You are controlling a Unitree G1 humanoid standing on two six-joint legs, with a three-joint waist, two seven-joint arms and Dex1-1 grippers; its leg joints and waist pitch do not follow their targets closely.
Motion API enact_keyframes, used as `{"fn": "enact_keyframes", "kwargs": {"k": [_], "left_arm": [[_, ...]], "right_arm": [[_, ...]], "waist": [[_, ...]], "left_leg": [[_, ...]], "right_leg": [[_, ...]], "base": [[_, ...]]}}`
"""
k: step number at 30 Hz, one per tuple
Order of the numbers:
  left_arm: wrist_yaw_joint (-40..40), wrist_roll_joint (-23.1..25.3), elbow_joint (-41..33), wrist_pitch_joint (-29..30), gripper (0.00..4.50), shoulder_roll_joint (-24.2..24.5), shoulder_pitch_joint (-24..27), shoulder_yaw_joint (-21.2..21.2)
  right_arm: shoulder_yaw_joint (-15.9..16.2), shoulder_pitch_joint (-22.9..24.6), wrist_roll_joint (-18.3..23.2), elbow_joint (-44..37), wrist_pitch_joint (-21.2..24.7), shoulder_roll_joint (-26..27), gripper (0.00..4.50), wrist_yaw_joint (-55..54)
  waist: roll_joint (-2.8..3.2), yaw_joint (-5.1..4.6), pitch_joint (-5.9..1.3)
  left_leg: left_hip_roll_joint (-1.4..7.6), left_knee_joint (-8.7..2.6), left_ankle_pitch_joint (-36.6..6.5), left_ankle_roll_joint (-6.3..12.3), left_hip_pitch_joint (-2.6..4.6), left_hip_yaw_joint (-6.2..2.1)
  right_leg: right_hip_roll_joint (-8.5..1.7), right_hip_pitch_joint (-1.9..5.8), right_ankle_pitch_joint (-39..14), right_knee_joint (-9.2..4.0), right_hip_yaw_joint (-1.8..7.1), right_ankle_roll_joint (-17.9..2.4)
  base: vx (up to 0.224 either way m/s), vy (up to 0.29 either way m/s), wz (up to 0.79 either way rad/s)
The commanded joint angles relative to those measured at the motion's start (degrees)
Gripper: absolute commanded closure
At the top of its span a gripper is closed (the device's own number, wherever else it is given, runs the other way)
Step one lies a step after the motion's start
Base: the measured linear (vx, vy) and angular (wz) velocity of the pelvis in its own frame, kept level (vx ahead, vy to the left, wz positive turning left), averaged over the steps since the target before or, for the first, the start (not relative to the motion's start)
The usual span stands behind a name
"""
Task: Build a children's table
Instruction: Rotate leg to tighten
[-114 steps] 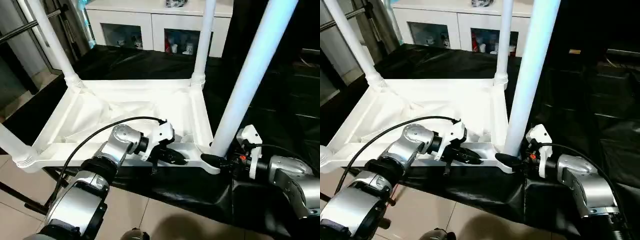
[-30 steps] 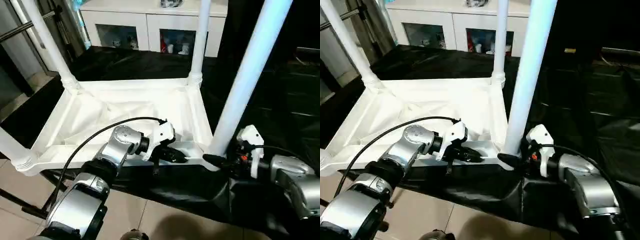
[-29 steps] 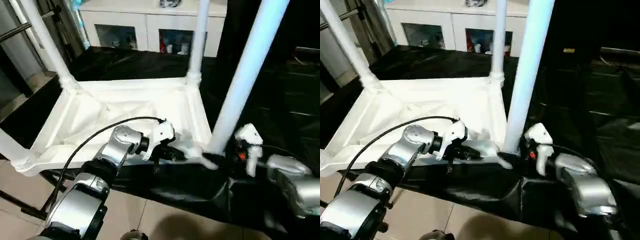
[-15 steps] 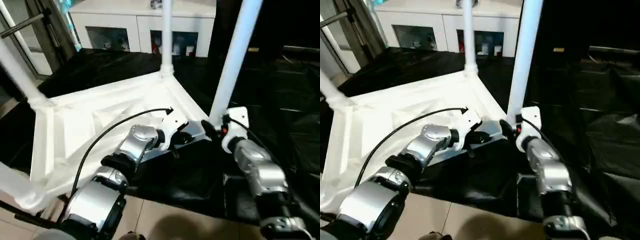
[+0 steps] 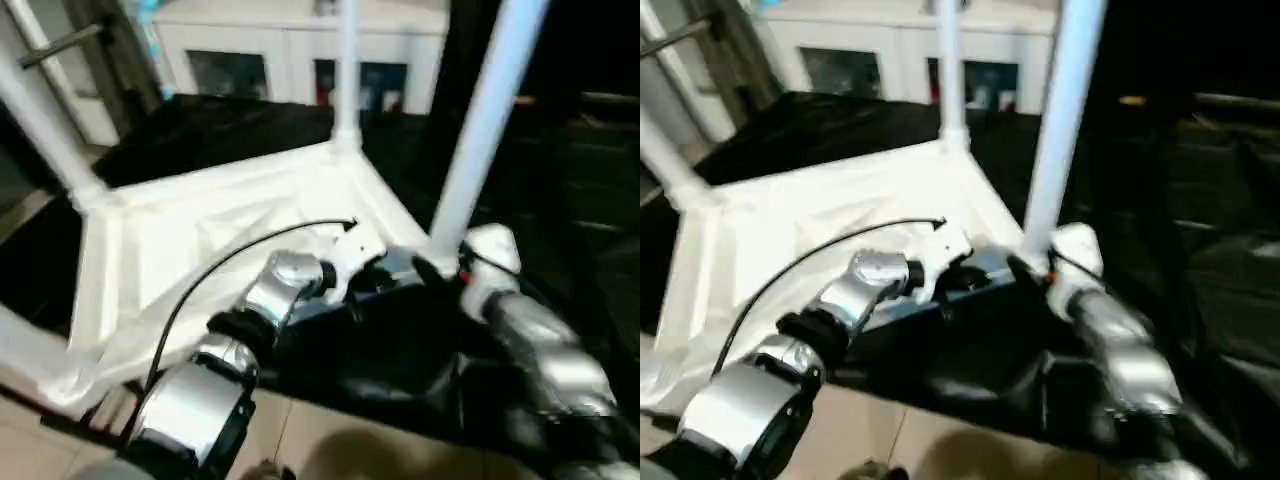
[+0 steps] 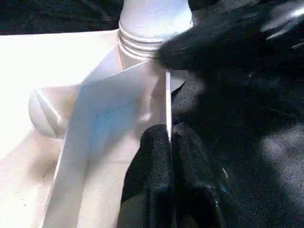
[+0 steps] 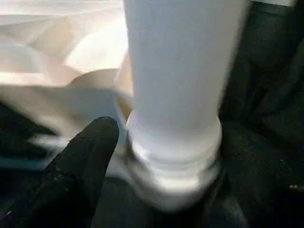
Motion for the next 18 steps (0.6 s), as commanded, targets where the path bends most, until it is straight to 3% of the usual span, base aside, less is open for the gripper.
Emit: {"fn": "enact_keyframes", "kwargs": {"k": [1,3,4,5,8,14,16,18], "left_arm": [[0.07,-0.45,-1.19,-3.02,4.5,-0.26,-1.63,0.43],[-0.31,-0.36,-1.31,-3.47,4.5,-0.09,-1.43,0.27],[-0.79,-0.46,-1.42,-3.76,4.5,0.07,-1.19,0.23],[-1.24,-0.6,-1.51,-4.02,4.5,0.22,-0.98,0.18],[-2.85,-1.18,-1.86,-5.77,4.5,0.62,-0.43,0.09],[-1.58,-2.84,-3.08,-7.01,4.5,0.2,-0.36,1.83],[-3.39,-5.35,-4.14,-3.91,3.95,-0.21,-0.74,3.61],[-3.95,-7.13,-6.07,-2.11,3.92,-0.22,-0.72,5.01]], "right_arm": [[0.11,2.53,3.86,-5.47,1.3,-2.28,0.82,6.15],[-0.66,3.49,4.62,-6.54,1.55,-3.46,0.82,7.1],[-1.65,4.56,5.43,-7.65,1.7,-4.64,0.82,8.16],[-2.44,5.44,6.03,-8.56,1.91,-5.48,0.82,8.98],[-4.31,7.97,8.72,-11.09,3.32,-7.66,0.82,11.85],[-2.29,8.65,9.87,-13.72,4.48,-6.91,0.82,11.95],[-1.44,7.6,9.45,-13.35,4.33,-5.51,0.76,10.85],[-0.7,6.62,9.53,-13.03,4.54,-3.99,0.76,9.82]], "waist": [[-1.4,0.26,-3.71],[-1.55,0.31,-3.73],[-1.18,0.32,-3.74],[-1.39,0.29,-3.64],[-1.25,0.35,-3.62],[-1.33,0.58,-3.77],[-1.59,0.53,-3.69],[-1.53,0.73,-3.88]], "left_leg": [[2.88,-3.24,-11.19,6.74,1.12,-1.3],[2.83,-3.15,-11.1,7.24,1.05,-1.3],[2.85,-3.14,-11.19,7.2,1.05,-1.37],[2.88,-3.21,-11.74,7.11,1.05,-1.32],[2.96,-3.28,-12.21,6.87,1.16,-1.39],[2.89,-3.08,-11.0,7.26,1.01,-1.39],[2.88,-3.15,-11.02,6.95,1.05,-1.29],[2.91,-3.03,-10.1,6.9,1.02,-1.31]], "right_leg": [[-3.91,3.0,-8.37,-4.39,2.02,-10.53],[-3.86,3.01,-8.65,-4.45,1.95,-10.53],[-3.9,2.88,-9.0,-4.37,1.89,-10.77],[-3.79,2.82,-10.3,-4.64,1.85,-10.63],[-3.74,2.83,-11.58,-4.78,1.88,-10.71],[-3.83,2.71,-9.95,-4.42,1.75,-11.4],[-3.89,2.64,-11.01,-4.49,1.75,-11.57],[-4.05,2.58,-10.51,-4.17,1.73,-12.5]], "base": [[0.0,0.0,0.0],[0.0,0.0,0.0],[0.0,0.0,0.0],[0.0,0.0,0.0],[0.0,0.0,0.0],[0.0,0.0,0.0],[0.0,0.0,0.0],[0.0,0.0,0.0]]}}
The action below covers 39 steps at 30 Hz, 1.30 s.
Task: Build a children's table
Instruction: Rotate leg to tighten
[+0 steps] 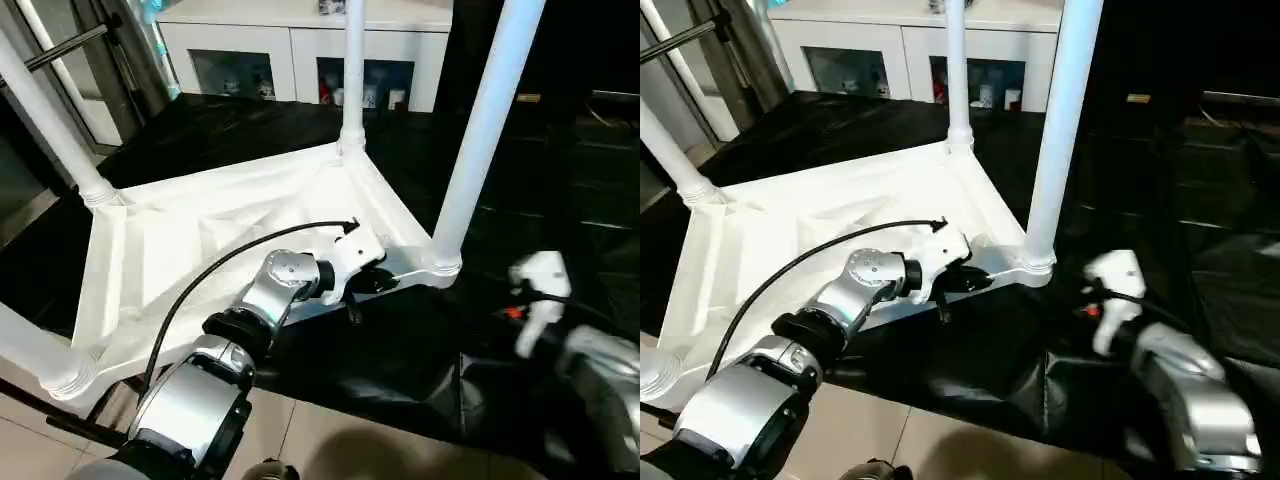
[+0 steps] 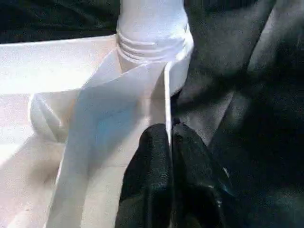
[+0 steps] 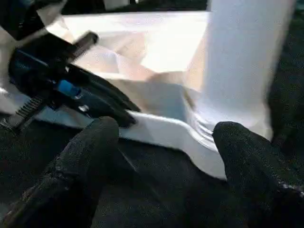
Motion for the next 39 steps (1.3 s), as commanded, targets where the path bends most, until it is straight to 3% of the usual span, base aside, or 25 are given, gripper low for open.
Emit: {"fn": "enact_keyframes", "kwargs": {"k": [1,2,4,6,8,12,14,15,16,17,20,21,25,27,29,31,34,35,39], "left_arm": [[-0.26,-3.3,-4.6,0.47,3.81,-0.35,-1.59,2.2],[0.53,-3.6,-5.46,1.15,3.65,-0.05,-1.46,2.65],[1.75,-3.94,-6.22,1.92,3.48,0.3,-1.36,3.22],[4.93,-4.96,-8.94,4.89,3.44,1.23,-0.7,5.08],[6.4,-5.83,-11.52,6.83,3.18,1.58,0.46,6.23],[9.5,-6.95,-20.95,10.11,2.9,1.81,5.31,8.06],[14.51,-7.59,-28.78,10.41,2.58,1.18,9.79,10.47],[16.44,-7.58,-31.98,10.72,2.57,0.74,11.77,11.24],[17.76,-7.42,-33.98,10.89,2.57,0.43,13.05,11.72],[20.53,-7.06,-40.48,11.98,2.36,-0.16,17.52,12.41],[23.1,-6.78,-46.03,13.0,2.12,-0.58,21.86,13.05],[24.77,-6.31,-49.14,12.6,2.05,-0.84,25.04,13.73],[27.01,-4.2,-54.44,10.5,1.7,-0.09,31.52,13.74],[27.74,-3.27,-57.9,11.53,1.59,0.92,35.67,12.85],[28.13,-2.88,-60.89,13.26,1.28,1.7,39.98,12.11],[28.64,-2.69,-62.06,13.21,1.21,1.64,41.49,12.06],[30.21,-2.76,-65.75,13.94,0.86,1.13,45.64,12.42],[30.66,-2.81,-67.01,14.13,0.82,0.94,47.61,12.5],[31.91,-2.61,-68.19,13.44,0.36,0.48,51.79,12.35]], "right_arm": [[1.0,-1.1,0.21,-0.43,0.7,0.51,0.76,-0.89],[1.23,-1.29,0.01,-0.26,0.53,1.04,0.76,-1.42],[1.19,-1.45,-0.23,-0.02,0.3,1.62,0.76,-2.16],[0.94,-1.62,-0.59,0.03,0.12,3.01,0.76,-4.48],[0.99,-1.41,-0.84,-0.35,0.04,3.93,0.76,-5.91],[1.08,-0.23,-2.05,-3.42,0.17,5.95,0.76,-10.06],[1.68,1.07,-5.7,-5.52,-0.82,7.78,0.76,-15.65],[2.27,1.88,-7.59,-6.22,-1.25,8.38,0.76,-17.76],[2.56,2.4,-8.72,-6.59,-1.2,8.86,0.76,-19.26],[3.75,3.93,-12.43,-7.17,-2.28,10.21,0.76,-23.48],[5.13,5.51,-14.54,-7.79,-3.95,11.16,0.76,-25.35],[5.3,6.07,-14.62,-7.84,-3.99,12.22,0.76,-26.52],[5.04,6.34,-14.76,-7.52,-4.18,14.0,0.76,-28.88],[5.21,6.5,-14.9,-7.77,-4.21,14.75,0.43,-29.72],[5.45,7.2,-15.16,-7.99,-4.81,14.98,0.4,-29.92],[5.16,7.84,-14.97,-8.41,-4.96,14.99,0.14,-29.9],[2.88,9.6,-13.3,-9.54,-4.09,15.94,0.0,-30.88],[1.72,10.37,-12.44,-9.75,-4.04,16.7,0.0,-31.56],[0.47,11.61,-12.48,-9.79,-5.23,17.96,0.0,-34.12]], "waist": [[-1.86,0.36,-3.95],[-2.08,0.38,-3.91],[-1.95,0.41,-3.79],[-2.44,0.47,-3.85],[-2.21,0.47,-3.8],[-2.36,0.35,-3.81],[-2.98,0.15,-3.76],[-2.67,0.11,-3.71],[-3.25,-0.07,-3.62],[-3.0,-0.3,-3.42],[-3.33,-0.57,-3.2],[-3.51,-0.72,-3.08],[-4.02,-1.23,-2.66],[-4.05,-1.25,-2.87],[-3.93,-1.43,-2.79],[-4.06,-1.61,-2.83],[-4.2,-1.56,-2.76],[-4.44,-1.66,-2.69],[-4.41,-2.43,-2.5]], "left_leg": [[3.16,-3.18,-10.13,6.94,1.2,-1.41],[3.26,-3.2,-10.37,7.04,1.31,-1.37],[3.16,-3.19,-10.77,7.05,1.16,-1.36],[2.99,-3.16,-10.39,6.7,1.18,-1.3],[2.98,-3.19,-10.06,6.72,1.1,-1.37],[3.16,-3.33,-10.36,6.19,1.19,-1.35],[3.25,-3.48,-10.48,6.05,1.08,-1.32],[3.37,-3.56,-10.27,5.74,1.06,-1.36],[3.39,-3.68,-10.69,5.5,1.06,-1.29],[3.57,-4.01,-12.74,4.14,1.26,-1.33],[3.38,-4.31,-15.99,2.27,1.5,-1.33],[3.47,-4.65,-17.32,1.36,1.4,-1.58],[3.28,-5.01,-19.54,0.54,1.29,-1.59],[3.31,-4.91,-19.2,0.12,1.74,-1.54],[3.34,-5.07,-18.46,0.04,1.47,-1.55],[3.17,-4.9,-18.69,-0.02,1.7,-1.35],[3.25,-4.96,-18.44,0.26,1.53,-1.39],[3.25,-5.01,-18.68,0.45,1.42,-1.39],[2.99,-5.09,-21.17,-0.14,1.57,-1.41]], "right_leg": [[-4.01,2.6,-9.55,-4.11,1.82,-13.21],[-3.89,2.52,-9.28,-4.13,1.83,-13.33],[-3.82,2.54,-9.19,-4.02,1.88,-13.04],[-3.87,2.6,-9.05,-3.83,1.96,-12.39],[-3.95,2.6,-9.18,-3.86,1.93,-12.39],[-3.85,2.57,-10.5,-3.95,2.02,-11.59],[-3.72,2.5,-10.68,-3.89,2.04,-11.3],[-3.75,2.31,-10.53,-3.85,2.04,-11.23],[-3.68,2.27,-11.2,-3.99,2.03,-10.93],[-3.59,1.97,-13.98,-4.24,2.14,-10.03],[-3.5,1.77,-17.91,-4.76,2.31,-7.96],[-3.56,1.95,-18.11,-4.88,2.35,-6.9],[-3.42,1.74,-20.13,-5.37,2.56,-4.69],[-3.23,1.57,-19.04,-5.35,2.69,-3.89],[-3.03,1.71,-16.83,-5.18,2.7,-3.97],[-2.74,1.54,-15.68,-5.2,2.78,-4.02],[-2.76,1.76,-14.3,-5.05,2.8,-4.23],[-2.82,1.81,-14.37,-5.05,2.8,-4.29],[-2.66,1.57,-18.64,-5.54,2.75,-3.06]], "base": [[0.0,0.0,0.0],[0.0,0.0,0.0],[0.0,0.0,0.0],[0.0,0.0,0.0],[0.0,0.0,0.0],[0.0,0.0,0.0],[0.0,0.0,0.0],[0.0,0.0,0.0],[0.0,0.0,0.0],[0.0,0.0,0.0],[0.0,0.0,0.0],[0.0,0.0,0.0],[0.0,0.0,0.0],[0.0,0.0,0.0],[0.0,0.0,0.0],[0.0,0.0,0.0],[0.0,0.0,0.0],[0.0,0.0,0.0],[0.0,0.0,0.0]]}}
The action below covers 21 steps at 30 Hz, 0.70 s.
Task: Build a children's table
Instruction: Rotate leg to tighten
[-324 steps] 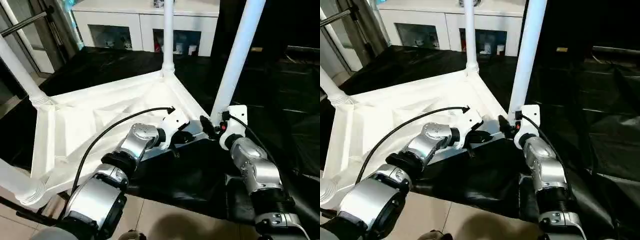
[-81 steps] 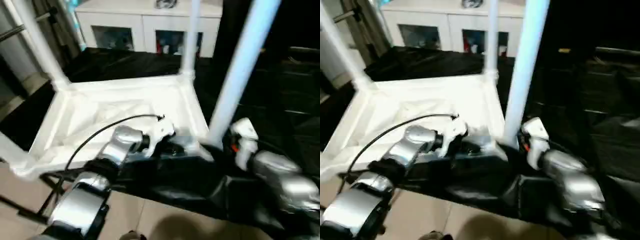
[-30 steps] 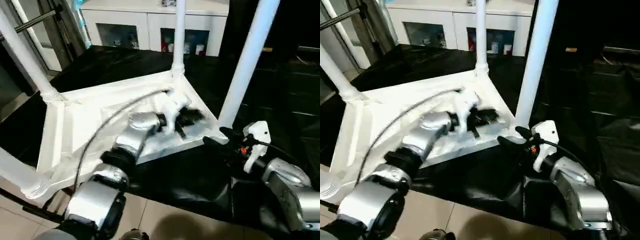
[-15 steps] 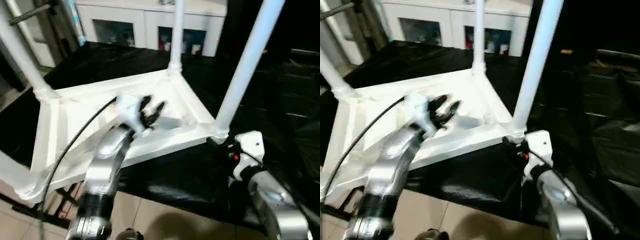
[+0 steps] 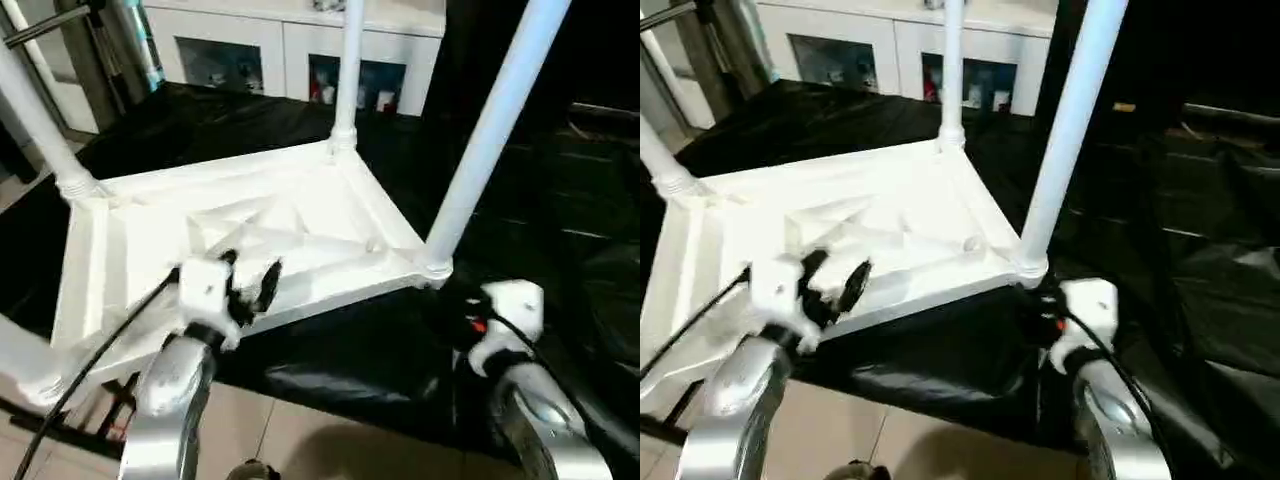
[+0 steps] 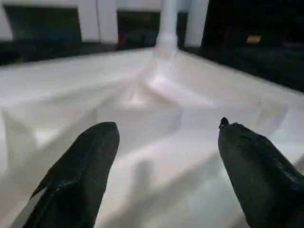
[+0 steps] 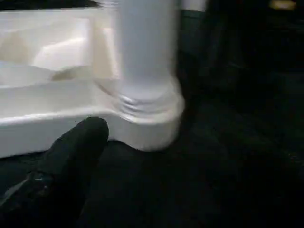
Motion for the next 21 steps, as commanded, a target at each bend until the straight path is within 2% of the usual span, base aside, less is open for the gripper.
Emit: {"fn": "enact_keyframes", "kwargs": {"k": [1,2,3,6,8,10,12,14,15,21], "left_arm": [[1.22,0.19,-1.22,0.25,0.32,-0.17,0.82,-0.93],[1.56,0.17,-1.47,0.36,0.21,-0.24,1.23,-1.02],[1.77,0.07,-2.05,0.38,0.09,-0.29,2.06,-1.43],[2.24,-0.39,-2.94,0.56,0.09,-0.88,3.65,-1.88],[2.71,-0.64,-3.25,0.57,0.09,-1.05,4.47,-2.0],[2.92,-0.62,-3.23,0.33,0.09,-1.08,4.79,-2.18],[3.58,-0.55,-2.9,0.1,0.09,-1.04,4.93,-2.56],[3.85,-0.57,-2.65,0.17,0.09,-1.01,4.82,-2.62],[4.12,-0.54,-2.21,0.33,0.09,-0.93,4.58,-2.62],[5.52,0.37,0.07,0.64,0.09,-0.29,2.99,-2.58]], "right_arm": [[-0.6,0.18,0.02,-0.94,-1.05,0.44,0.0,-1.22],[-0.44,0.28,-0.08,-0.99,-1.2,0.43,0.0,-1.2],[-0.02,0.74,-0.17,-1.08,-1.66,0.35,0.0,-0.8],[0.62,2.25,-0.42,-1.01,-2.56,0.38,0.0,-0.08],[0.76,3.04,-0.59,-0.86,-3.14,0.68,0.0,-0.25],[0.93,3.34,-0.67,-0.76,-3.39,0.76,0.0,-0.46],[1.45,3.63,-1.03,-0.36,-4.18,0.64,0.0,-0.6],[1.74,3.67,-1.28,-0.09,-4.86,0.51,0.0,-0.41],[1.98,3.71,-1.63,0.29,-5.51,0.45,0.0,-0.41],[2.62,3.52,-2.2,1.31,-6.54,0.89,0.0,-0.59]], "waist": [[-0.63,-0.31,-2.59],[-0.66,-0.58,-2.39],[-0.63,-0.69,-2.38],[-0.67,-1.1,-2.31],[-0.72,-1.35,-2.28],[-0.81,-1.5,-2.33],[-0.57,-1.48,-2.29],[-0.7,-1.59,-2.29],[-0.55,-1.54,-2.31],[-0.62,-1.52,-2.4]], "left_leg": [[2.99,-4.75,-21.68,-0.34,1.36,-1.43],[2.95,-4.8,-23.65,-0.92,1.52,-1.54],[2.93,-4.8,-24.11,-1.08,1.54,-1.57],[2.95,-4.79,-25.37,-1.38,1.65,-1.68],[2.87,-4.9,-25.41,-1.39,1.33,-1.8],[2.88,-4.86,-25.71,-1.38,1.43,-1.83],[2.85,-4.83,-26.25,-1.48,1.53,-1.85],[2.79,-4.82,-26.49,-1.46,1.45,-1.89],[2.79,-4.82,-26.43,-1.47,1.47,-1.9],[2.81,-4.74,-26.37,-1.38,1.61,-1.84]], "right_leg": [[-2.79,1.32,-19.37,-5.3,2.54,-3.65],[-2.85,1.09,-22.64,-5.69,2.54,-2.77],[-2.88,1.08,-23.55,-5.77,2.54,-2.47],[-2.83,0.81,-25.47,-6.09,2.61,-1.62],[-2.86,1.02,-25.63,-6.08,2.53,-1.52],[-2.81,0.93,-25.91,-6.08,2.53,-1.33],[-2.81,0.8,-26.08,-6.19,2.56,-1.26],[-2.82,0.87,-26.27,-6.22,2.5,-1.09],[-2.82,0.87,-26.24,-6.23,2.5,-1.1],[-2.67,0.81,-24.45,-6.08,2.53,-1.65]], "base": [[0.0,0.0,0.0],[0.0,0.0,0.0],[0.0,0.0,0.0],[0.0,0.0,0.0],[0.0,0.0,0.0],[0.0,0.0,0.0],[0.0,0.0,0.0],[0.0,0.0,0.0],[0.0,0.0,0.0],[0.0,0.0,0.0]]}}
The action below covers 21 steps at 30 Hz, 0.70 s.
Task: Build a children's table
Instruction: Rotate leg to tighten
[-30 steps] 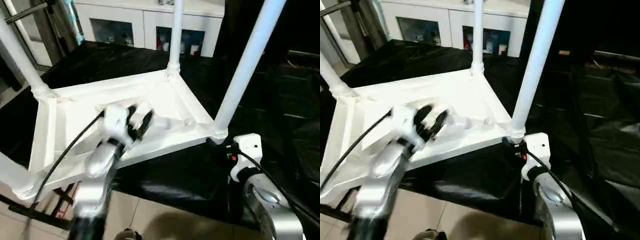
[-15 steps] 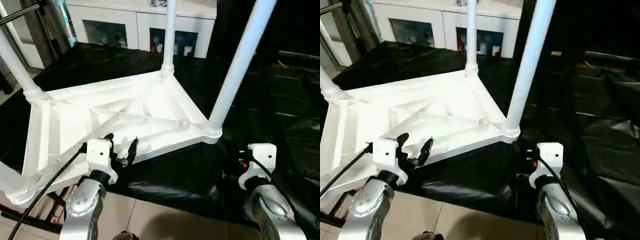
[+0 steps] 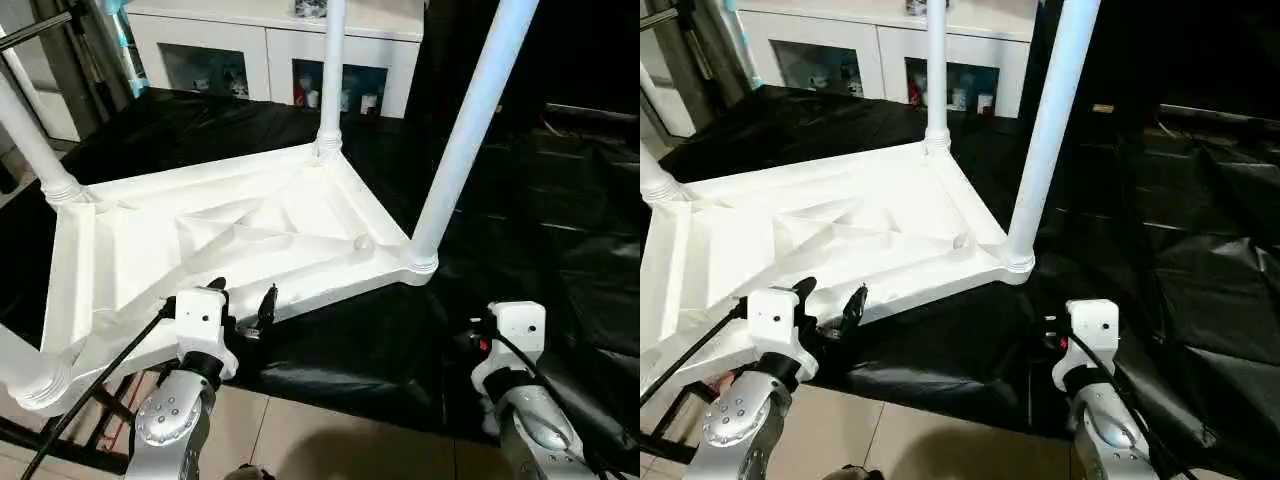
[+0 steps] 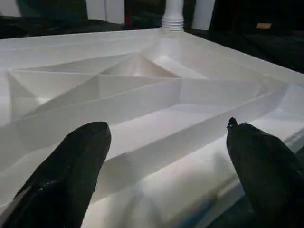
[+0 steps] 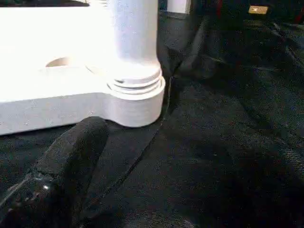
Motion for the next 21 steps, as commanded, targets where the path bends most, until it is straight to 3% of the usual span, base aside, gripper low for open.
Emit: {"fn": "enact_keyframes", "kwargs": {"k": [1,9,12,14,17,19,21], "left_arm": [[0.86,0.39,0.98,0.46,0.09,0.26,-0.7,-0.51],[1.38,-0.24,1.4,-0.84,0.09,0.66,-0.68,-0.7],[1.39,-0.27,0.33,0.03,0.09,1.03,-1.24,-1.06],[2.05,-0.35,-0.31,0.38,0.09,0.61,-1.28,-0.9],[3.05,-0.53,0.31,-0.11,0.09,-0.05,-0.44,-0.42],[3.21,-0.8,0.83,-0.32,0.09,-0.06,-0.39,-0.41],[3.13,-0.74,0.85,-0.02,0.09,0.29,-1.16,-0.68]], "right_arm": [[0.11,-0.32,-0.29,0.69,-0.59,0.05,0.0,-0.24],[0.35,-1.02,0.2,1.62,-1.69,0.33,0.0,0.08],[0.15,-1.75,0.52,1.05,-0.7,0.3,0.0,-0.18],[-0.54,-2.09,0.86,1.36,-0.3,0.54,0.0,-0.79],[-0.77,-1.56,0.82,2.22,-1.06,0.98,0.0,-1.3],[-0.52,-1.63,0.64,2.36,-1.29,1.08,0.0,-1.26],[-0.53,-2.45,0.67,2.28,-0.86,0.85,0.0,-1.1]], "waist": [[-0.27,-0.07,-2.33],[-0.5,0.05,-2.62],[-0.46,0.07,-2.67],[-0.84,0.04,-2.71],[-0.46,0.0,-2.71],[-0.8,0.05,-2.72],[-0.61,0.05,-2.7]], "left_leg": [[2.86,-4.75,-26.14,-1.34,1.51,-1.8],[2.95,-4.58,-23.15,-0.28,1.22,-1.61],[2.93,-4.52,-22.2,-0.01,1.17,-1.56],[2.96,-4.46,-21.57,0.21,1.22,-1.5],[2.97,-4.5,-22.17,-0.25,1.31,-1.52],[2.88,-4.43,-22.29,-0.19,1.26,-1.48],[2.9,-4.49,-22.64,-0.28,1.3,-1.52]], "right_leg": [[-2.67,0.8,-23.88,-5.95,2.45,-1.94],[-2.66,1.26,-18.38,-5.29,2.51,-3.64],[-2.66,1.34,-17.76,-5.16,2.51,-3.93],[-2.65,1.37,-17.43,-5.08,2.5,-4.07],[-2.57,1.27,-17.37,-5.11,2.5,-4.12],[-2.65,1.34,-17.79,-5.1,2.51,-3.99],[-2.59,1.27,-18.36,-5.18,2.49,-3.72]], "base": [[0.0,0.0,0.0],[0.0,0.0,0.0],[0.0,0.0,0.0],[0.0,0.0,0.0],[0.0,0.0,0.0],[0.0,0.0,0.0],[0.0,0.0,0.0]]}}
